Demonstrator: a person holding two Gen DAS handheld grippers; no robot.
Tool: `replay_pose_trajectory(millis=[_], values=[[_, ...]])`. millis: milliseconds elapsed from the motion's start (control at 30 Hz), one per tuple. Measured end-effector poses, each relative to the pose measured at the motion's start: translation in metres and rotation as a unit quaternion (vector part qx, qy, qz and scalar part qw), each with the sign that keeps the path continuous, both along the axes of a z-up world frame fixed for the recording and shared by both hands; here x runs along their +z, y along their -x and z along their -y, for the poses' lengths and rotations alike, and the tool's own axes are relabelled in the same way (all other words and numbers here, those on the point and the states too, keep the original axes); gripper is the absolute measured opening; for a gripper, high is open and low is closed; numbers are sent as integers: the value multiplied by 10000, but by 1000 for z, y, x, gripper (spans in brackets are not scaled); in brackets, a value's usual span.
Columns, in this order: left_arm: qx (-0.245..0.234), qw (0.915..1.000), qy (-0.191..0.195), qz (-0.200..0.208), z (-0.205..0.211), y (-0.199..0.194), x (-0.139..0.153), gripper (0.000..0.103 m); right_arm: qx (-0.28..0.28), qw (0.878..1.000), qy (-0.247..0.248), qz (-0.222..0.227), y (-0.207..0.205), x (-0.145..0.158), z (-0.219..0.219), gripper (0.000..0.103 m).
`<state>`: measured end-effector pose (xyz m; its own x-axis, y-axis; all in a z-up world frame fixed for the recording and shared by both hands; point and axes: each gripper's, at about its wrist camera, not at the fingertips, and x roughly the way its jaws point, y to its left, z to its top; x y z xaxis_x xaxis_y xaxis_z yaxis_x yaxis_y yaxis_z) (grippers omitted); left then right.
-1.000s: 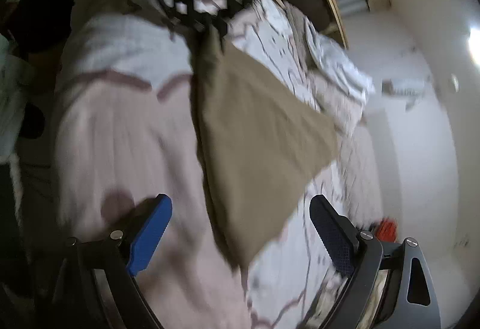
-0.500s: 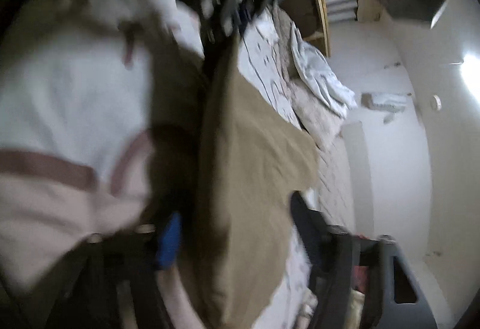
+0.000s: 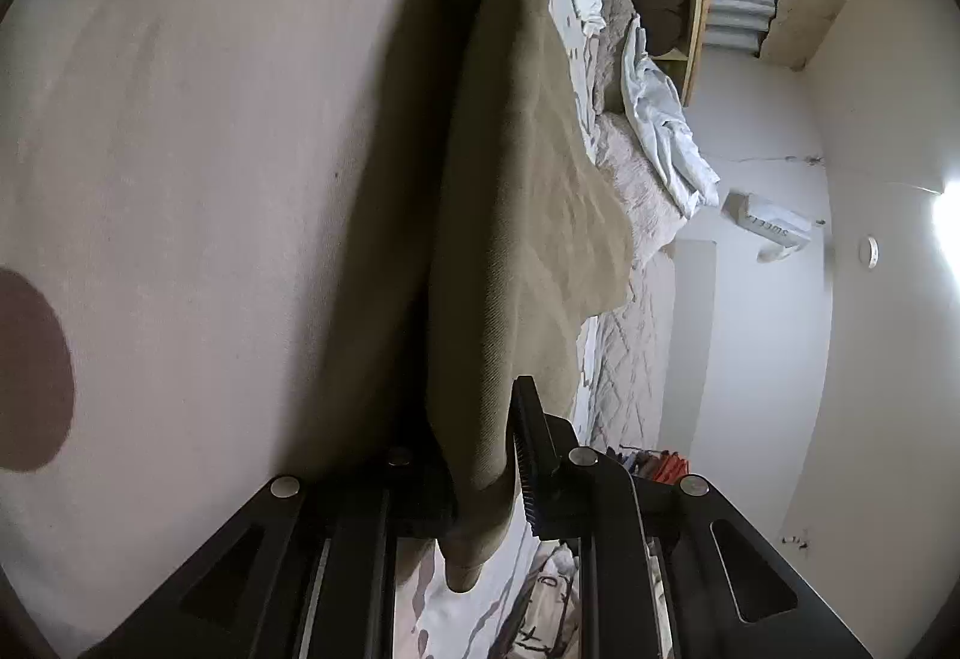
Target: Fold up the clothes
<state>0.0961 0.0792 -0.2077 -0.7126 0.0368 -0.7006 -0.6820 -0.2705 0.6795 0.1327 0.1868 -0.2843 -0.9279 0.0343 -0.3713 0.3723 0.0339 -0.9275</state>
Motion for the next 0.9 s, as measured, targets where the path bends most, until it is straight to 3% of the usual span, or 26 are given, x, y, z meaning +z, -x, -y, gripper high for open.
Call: replay_pose_trajectory(millis=[67,267,467,533,667,733,800,900], values=[[-144,9989,331,-300,-1,-6,-10,11,-16,10000,-36,-1,-4,-6,0,12],[-569,9830,1292,-1171,-5,-22,-38,14,-48,9999,-17,-87,4,-8,-2,11],[-912,9666,1757,-1625,-6,-25,-53,14,-81,9999,59,-122,4,-10,-2,11],[-911,9648,1805,-1680,-5,-24,-55,14,-122,9998,91,-150,5,-11,-2,11],[-857,9645,1831,-1702,-9,-20,-55,10,-239,9994,174,-194,7,-13,-1,11],[-878,9665,1838,-1560,-8,-18,-54,3,-231,9992,336,-41,10,-8,-1,11],[-889,9686,1820,-1443,-8,-18,-51,4,-220,9976,608,250,17,4,-4,9],[-684,9789,1498,-1210,-11,-8,-27,4,-186,9958,780,448,25,28,-6,7]])
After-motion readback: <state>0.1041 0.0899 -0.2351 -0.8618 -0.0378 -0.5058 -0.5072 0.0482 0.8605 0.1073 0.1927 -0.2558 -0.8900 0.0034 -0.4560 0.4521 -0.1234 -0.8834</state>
